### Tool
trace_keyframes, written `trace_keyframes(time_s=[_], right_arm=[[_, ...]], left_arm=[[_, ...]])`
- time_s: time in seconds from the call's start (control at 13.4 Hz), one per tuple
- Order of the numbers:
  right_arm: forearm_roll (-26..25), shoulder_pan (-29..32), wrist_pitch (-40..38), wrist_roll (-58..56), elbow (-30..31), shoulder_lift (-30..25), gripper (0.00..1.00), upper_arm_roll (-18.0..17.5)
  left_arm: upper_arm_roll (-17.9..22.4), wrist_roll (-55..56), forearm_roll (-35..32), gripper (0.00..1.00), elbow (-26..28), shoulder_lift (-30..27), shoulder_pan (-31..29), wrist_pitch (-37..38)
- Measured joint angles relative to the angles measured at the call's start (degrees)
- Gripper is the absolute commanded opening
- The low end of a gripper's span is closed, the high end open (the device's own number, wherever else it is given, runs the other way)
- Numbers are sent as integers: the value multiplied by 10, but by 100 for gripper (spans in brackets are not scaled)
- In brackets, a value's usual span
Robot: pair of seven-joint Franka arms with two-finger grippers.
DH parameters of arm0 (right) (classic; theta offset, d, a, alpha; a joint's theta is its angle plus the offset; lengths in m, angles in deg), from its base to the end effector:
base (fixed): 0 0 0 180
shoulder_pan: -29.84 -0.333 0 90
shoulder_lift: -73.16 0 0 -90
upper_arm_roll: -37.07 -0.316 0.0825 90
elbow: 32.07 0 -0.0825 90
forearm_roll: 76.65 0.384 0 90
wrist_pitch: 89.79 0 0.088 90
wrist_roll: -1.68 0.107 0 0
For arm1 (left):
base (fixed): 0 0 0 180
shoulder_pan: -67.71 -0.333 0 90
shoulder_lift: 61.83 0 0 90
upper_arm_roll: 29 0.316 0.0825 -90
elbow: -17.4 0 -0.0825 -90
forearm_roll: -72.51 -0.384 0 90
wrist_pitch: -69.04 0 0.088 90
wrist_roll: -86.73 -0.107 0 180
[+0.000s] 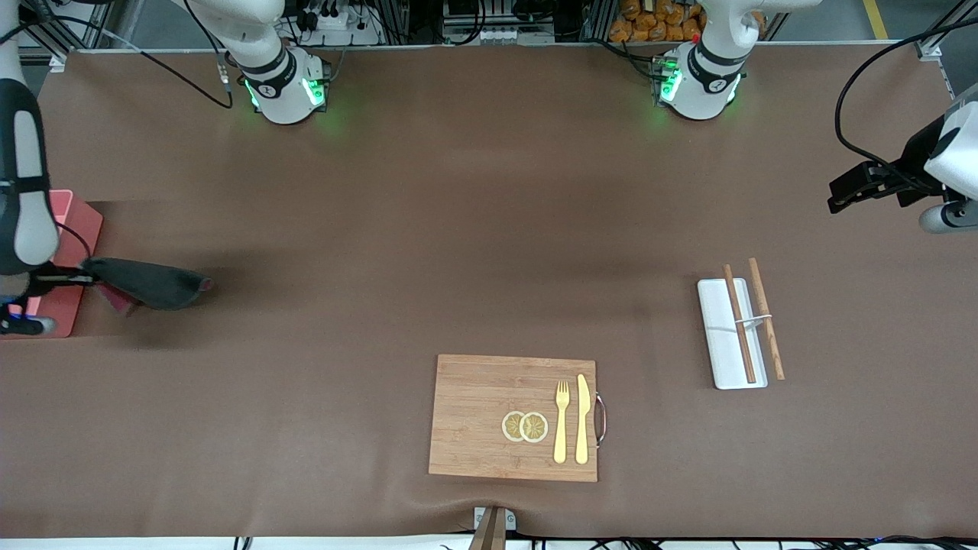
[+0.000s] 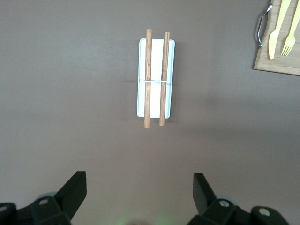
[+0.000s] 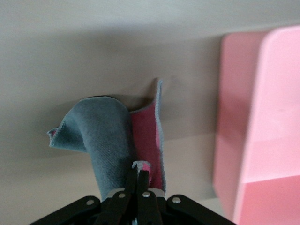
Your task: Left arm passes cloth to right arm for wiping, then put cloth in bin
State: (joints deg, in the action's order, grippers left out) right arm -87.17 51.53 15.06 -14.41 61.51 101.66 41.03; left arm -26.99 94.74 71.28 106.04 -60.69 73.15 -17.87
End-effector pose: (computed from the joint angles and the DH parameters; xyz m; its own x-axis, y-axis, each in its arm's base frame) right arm 0.5777 -0.2886 0.3113 0.9349 -0.1008 -0.3404 -0.0719 -0.9927 0.0966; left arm 0.5541 -0.0310 0.6200 0.9956 0.0811 -0.0465 0.0798 -0.9964 -0.0289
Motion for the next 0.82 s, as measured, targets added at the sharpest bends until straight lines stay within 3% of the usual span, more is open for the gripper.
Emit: trace_keyframes(time_s=[0.45,0.82], right_arm=[[-41,22,-49,-48,-30,-28,0,-6],[-44,20,-74,-48,-36,-40,0,-11]], left_arm=[[-5,0,0,100,0,-5,7,0],[-9,0,0,100,1,-7,8,0]])
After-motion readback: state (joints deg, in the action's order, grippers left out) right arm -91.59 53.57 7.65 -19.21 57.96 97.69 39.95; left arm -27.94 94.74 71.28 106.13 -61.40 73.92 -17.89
